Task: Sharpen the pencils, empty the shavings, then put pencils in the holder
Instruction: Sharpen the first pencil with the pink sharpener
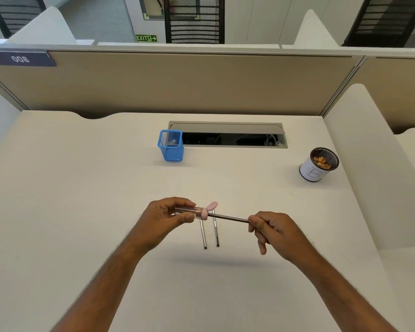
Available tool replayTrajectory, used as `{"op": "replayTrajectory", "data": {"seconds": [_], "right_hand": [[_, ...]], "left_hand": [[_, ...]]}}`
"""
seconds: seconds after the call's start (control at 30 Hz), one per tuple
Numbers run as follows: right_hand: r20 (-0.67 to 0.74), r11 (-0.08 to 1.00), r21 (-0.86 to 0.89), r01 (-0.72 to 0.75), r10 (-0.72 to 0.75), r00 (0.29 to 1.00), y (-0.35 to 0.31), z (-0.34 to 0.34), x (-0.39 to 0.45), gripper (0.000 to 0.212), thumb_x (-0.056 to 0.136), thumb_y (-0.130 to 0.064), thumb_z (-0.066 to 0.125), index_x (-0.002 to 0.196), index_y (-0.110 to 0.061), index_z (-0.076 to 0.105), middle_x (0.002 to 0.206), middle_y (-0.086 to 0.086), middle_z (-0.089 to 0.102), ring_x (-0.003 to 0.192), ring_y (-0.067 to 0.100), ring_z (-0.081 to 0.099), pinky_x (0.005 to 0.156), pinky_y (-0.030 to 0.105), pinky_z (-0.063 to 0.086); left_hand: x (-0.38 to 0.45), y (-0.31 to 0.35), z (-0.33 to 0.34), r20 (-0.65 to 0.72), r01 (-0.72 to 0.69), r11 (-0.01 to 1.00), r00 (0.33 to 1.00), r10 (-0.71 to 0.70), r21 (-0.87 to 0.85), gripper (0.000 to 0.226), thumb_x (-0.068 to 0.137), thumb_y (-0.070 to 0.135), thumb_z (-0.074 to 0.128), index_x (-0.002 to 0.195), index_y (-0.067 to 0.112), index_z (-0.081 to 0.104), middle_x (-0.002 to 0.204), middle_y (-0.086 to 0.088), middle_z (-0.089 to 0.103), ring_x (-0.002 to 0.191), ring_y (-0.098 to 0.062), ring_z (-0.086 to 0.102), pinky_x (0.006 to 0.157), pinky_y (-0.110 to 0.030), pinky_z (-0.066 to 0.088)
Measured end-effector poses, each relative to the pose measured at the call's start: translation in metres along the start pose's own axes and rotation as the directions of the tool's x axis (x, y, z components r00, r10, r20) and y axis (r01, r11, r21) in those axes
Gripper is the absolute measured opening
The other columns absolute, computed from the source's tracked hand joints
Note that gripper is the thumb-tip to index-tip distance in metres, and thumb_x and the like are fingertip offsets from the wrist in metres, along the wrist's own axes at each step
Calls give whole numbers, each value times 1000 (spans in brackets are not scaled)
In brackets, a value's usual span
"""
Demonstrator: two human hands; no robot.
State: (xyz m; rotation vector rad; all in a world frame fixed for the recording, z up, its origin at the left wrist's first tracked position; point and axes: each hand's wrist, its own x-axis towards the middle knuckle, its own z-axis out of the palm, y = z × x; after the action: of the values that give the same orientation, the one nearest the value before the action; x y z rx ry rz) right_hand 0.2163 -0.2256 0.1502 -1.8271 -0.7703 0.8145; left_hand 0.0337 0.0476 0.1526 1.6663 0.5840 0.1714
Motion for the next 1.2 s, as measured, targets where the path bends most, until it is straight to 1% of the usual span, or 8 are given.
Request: {"op": "replayTrajectory", "data": {"seconds": [0.17,0.27,0.37,0.57,0.77,0.9,1.07,1.2], "right_hand": [[-3,996,-51,70,-70,998,-2,-3,2,30,98,-55,59,110,-38,79,79,-4,73,60,9,63,65,20,51],[-53,993,-51,102,-105,993,-3,-5,2,30,97,-34,78,125,-47,73,94,-13,72,70,10,68,71,15,52],[-91,979,-145,145,-159,983,-2,-3,2,30,99,-19,77,115,-44,74,98,-13,75,80,14,74,72,13,50],[-148,966,-198,167,-198,969,-5,1,-1,22,101,-29,73,108,-49,76,94,-15,79,89,13,77,74,22,56],[-85,986,-140,95,-108,991,0,3,1,29,105,-52,50,92,-38,73,63,-3,72,58,21,54,59,27,42],[-41,995,-53,83,-85,996,-2,5,1,34,103,-55,49,97,-35,75,69,0,74,59,23,64,66,41,51],[-26,994,-80,72,-74,997,-6,1,0,32,98,-57,60,127,-49,66,102,-11,73,79,13,70,72,15,50],[-104,986,-120,115,-127,986,-6,-2,0,25,101,-26,73,116,-47,71,100,-14,74,83,13,73,68,7,45]], "left_hand": [[0,-3,1,-25,11,1000,1000,-11,-17,33,95,8,87,107,39,87,108,8,89,98,-13,85,84,-15,63],[1,-3,3,-34,24,998,999,-26,-54,35,96,6,85,106,39,87,106,4,89,95,-16,87,84,-16,63],[3,-1,4,-37,22,998,999,-24,-67,35,96,6,85,104,40,88,106,4,89,95,-17,87,83,-16,63],[3,1,3,-33,13,999,999,-14,-41,31,96,10,86,107,39,87,107,6,89,98,-16,86,85,-16,63],[-4,0,5,-22,23,999,999,-24,-36,36,93,5,88,104,39,88,107,9,89,100,-10,84,83,-15,62],[-4,-1,6,-31,37,998,999,-38,-45,32,92,1,88,103,31,89,106,8,89,95,-8,84,83,-15,62],[-3,-1,6,-51,35,998,998,-38,-54,28,91,6,89,105,31,86,104,7,90,93,-8,84,83,-15,62],[-2,0,6,-60,32,996,998,-37,-85,34,92,4,88,100,37,88,104,5,90,93,-7,84,84,-15,62]]}}
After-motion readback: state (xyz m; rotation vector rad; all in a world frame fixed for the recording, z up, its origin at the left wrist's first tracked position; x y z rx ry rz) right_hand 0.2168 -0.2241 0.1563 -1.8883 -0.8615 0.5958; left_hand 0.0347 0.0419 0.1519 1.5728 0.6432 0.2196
